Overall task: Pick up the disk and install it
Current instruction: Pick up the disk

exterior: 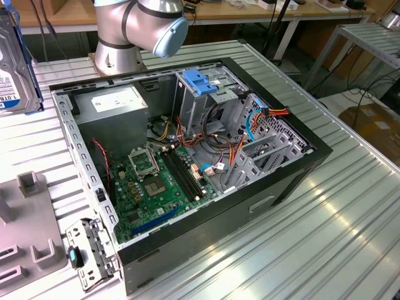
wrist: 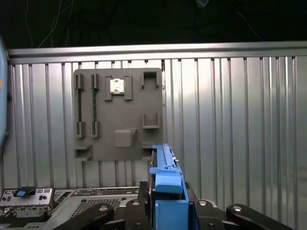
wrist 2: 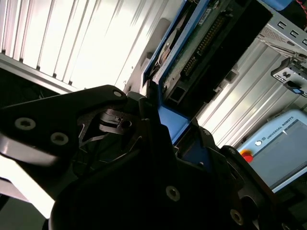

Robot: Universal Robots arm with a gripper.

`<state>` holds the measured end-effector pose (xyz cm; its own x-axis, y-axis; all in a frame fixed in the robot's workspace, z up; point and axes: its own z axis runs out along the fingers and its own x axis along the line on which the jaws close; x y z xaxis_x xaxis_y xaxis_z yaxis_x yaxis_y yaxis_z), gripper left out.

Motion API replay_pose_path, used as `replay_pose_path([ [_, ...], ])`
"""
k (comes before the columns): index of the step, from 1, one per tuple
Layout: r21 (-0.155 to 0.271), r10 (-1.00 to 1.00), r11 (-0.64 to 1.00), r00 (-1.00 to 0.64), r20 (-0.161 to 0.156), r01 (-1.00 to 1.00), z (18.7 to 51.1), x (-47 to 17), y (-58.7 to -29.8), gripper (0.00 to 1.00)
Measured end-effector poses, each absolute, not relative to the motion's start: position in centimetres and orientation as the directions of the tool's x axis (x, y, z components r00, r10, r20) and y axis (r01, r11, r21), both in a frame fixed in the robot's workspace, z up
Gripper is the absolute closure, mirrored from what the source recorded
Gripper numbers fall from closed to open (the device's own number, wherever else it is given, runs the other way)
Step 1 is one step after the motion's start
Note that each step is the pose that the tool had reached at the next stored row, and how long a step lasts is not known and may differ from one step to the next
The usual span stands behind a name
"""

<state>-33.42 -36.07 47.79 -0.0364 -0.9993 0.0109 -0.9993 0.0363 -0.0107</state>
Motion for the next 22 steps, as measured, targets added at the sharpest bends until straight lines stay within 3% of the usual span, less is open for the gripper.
replay_pose_path([
  [22,-0.011,-0.999,0.036,-0.036,0.011,-0.999,47.8,-30.2,-36.1,0.63],
])
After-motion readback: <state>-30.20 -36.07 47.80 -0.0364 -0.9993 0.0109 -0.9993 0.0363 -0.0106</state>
